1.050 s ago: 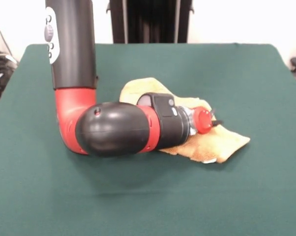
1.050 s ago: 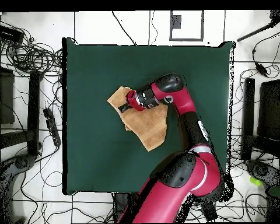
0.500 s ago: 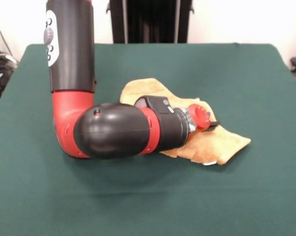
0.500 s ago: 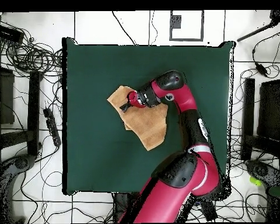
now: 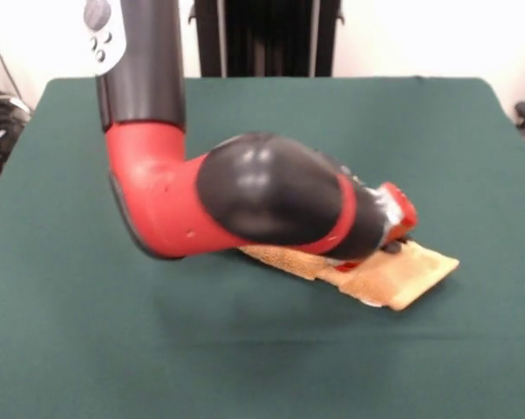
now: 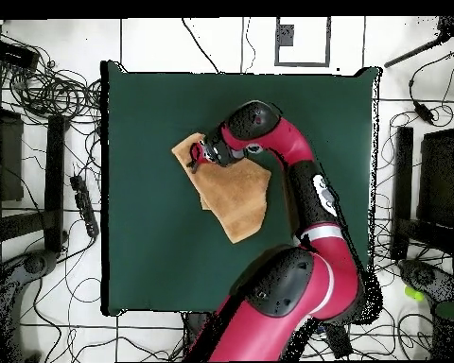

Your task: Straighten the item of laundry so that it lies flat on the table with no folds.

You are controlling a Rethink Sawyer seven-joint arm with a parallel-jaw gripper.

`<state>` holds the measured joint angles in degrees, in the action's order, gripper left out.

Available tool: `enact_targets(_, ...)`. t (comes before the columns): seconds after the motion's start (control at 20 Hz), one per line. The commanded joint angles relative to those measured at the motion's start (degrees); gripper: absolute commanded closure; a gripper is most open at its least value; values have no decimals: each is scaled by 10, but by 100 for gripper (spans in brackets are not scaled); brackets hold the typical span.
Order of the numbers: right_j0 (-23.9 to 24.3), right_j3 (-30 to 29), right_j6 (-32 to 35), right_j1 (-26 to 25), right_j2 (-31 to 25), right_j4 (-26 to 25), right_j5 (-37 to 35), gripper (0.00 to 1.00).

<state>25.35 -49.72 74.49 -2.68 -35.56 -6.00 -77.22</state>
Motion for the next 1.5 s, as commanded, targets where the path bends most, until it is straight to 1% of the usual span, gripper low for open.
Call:
enact_targets(0.05, -74, -46, 27, 23, -3, -51, 205, 100)
enact_targets(0.1, -87, -29, 47, 26, 1, -50, 202, 100)
enact_targets(0.2, -124, 34, 97, 25, 20, -51, 161, 100)
enact_targets(0.35, -165, 123, 129, 10, 40, -54, 98, 100)
enact_targets(0.5, -194, 189, 157, -2, 57, -67, 52, 100)
enact_targets(0.65, -212, 217, 161, -3, 71, -83, 41, 100)
enact_targets(0.7, -211, 204, 156, 0, 73, -77, 47, 100)
enact_targets(0.8, -209, 156, 184, 16, 87, -62, 86, 100)
enact_targets(0.9, -206, 127, 188, 28, 101, -58, 102, 100)
enact_targets(1.0, -205, 127, 185, 26, 105, -56, 95, 100)
enact_targets(1.1, -197, 111, 151, 28, 107, -52, 79, 100)
enact_targets(1.2, -197, 114, 127, 27, 109, -53, 58, 100)
enact_targets(1.35, -194, 100, 138, 34, 122, -49, 62, 100)
enact_targets(1.5, -187, 86, 128, 36, 122, -40, 70, 100)
